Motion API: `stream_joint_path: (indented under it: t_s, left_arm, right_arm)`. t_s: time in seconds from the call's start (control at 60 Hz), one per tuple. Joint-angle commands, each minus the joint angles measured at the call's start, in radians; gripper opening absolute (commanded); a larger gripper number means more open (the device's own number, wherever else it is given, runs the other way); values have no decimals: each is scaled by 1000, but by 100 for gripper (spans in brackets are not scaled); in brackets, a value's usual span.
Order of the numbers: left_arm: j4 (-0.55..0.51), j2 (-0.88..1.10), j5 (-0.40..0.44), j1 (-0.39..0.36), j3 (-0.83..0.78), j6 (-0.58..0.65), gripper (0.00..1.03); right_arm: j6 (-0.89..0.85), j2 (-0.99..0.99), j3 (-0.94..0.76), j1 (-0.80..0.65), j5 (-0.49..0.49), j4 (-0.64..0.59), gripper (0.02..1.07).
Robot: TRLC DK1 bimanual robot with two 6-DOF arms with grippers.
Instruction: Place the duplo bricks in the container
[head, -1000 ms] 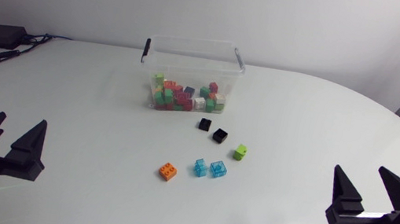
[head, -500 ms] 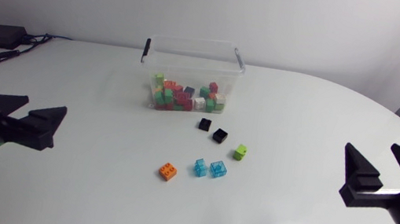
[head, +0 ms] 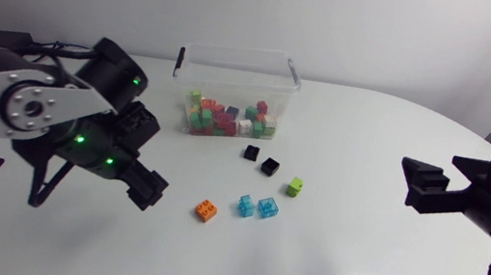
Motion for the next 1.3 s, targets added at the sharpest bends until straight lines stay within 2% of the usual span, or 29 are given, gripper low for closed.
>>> stream_joint_path:
  t_s: [0.0, 0.05, 0.217, 0.283, 0.433, 0.6, 0.917, 0.967, 1.05, 1.117, 1.133, 1.167, 1.283]
  left_arm:
    - [-32, 111, 2, -13, 79, 6, 96]
    - [-56, 187, 28, -22, 121, 0, 94]
    - [-75, 313, 30, -74, 214, -12, 93]
    - [-78, 358, 37, -88, 247, -20, 93]
    - [-82, 434, 73, -94, 294, -43, 91]
    - [-59, 497, 76, -111, 326, -58, 88]
    - [-59, 569, 116, -140, 383, -89, 84]
    - [-58, 579, 117, -142, 383, -92, 78]
    - [-52, 595, 120, -142, 383, -93, 77]
    - [-38, 605, 126, -142, 380, -93, 65]
    - [-27, 606, 129, -137, 375, -98, 57]
    - [-16, 606, 135, -136, 371, -100, 52]
    - [-7, 617, 139, -139, 360, -101, 42]
  right_arm:
    - [8, 68, 62, 13, -6, -45, 102]
    - [8, 113, 95, 21, -17, -82, 102]
    - [-79, 196, 174, 68, -34, -203, 102]
    - [-217, 232, 190, 82, -34, -252, 102]
    - [-234, 300, 198, 84, -52, -245, 102]
    - [-228, 412, 216, 85, -64, -238, 102]
    - [-211, 489, 233, 119, -67, -200, 102]
    - [-208, 495, 233, 123, -66, -192, 102]
    - [-206, 513, 233, 128, -67, -177, 102]
    - [-206, 527, 232, 131, -67, -165, 102]
    - [-206, 532, 232, 133, -66, -163, 102]
    - [-208, 536, 233, 136, -67, -160, 102]
    - [-209, 564, 241, 142, -66, -151, 102]
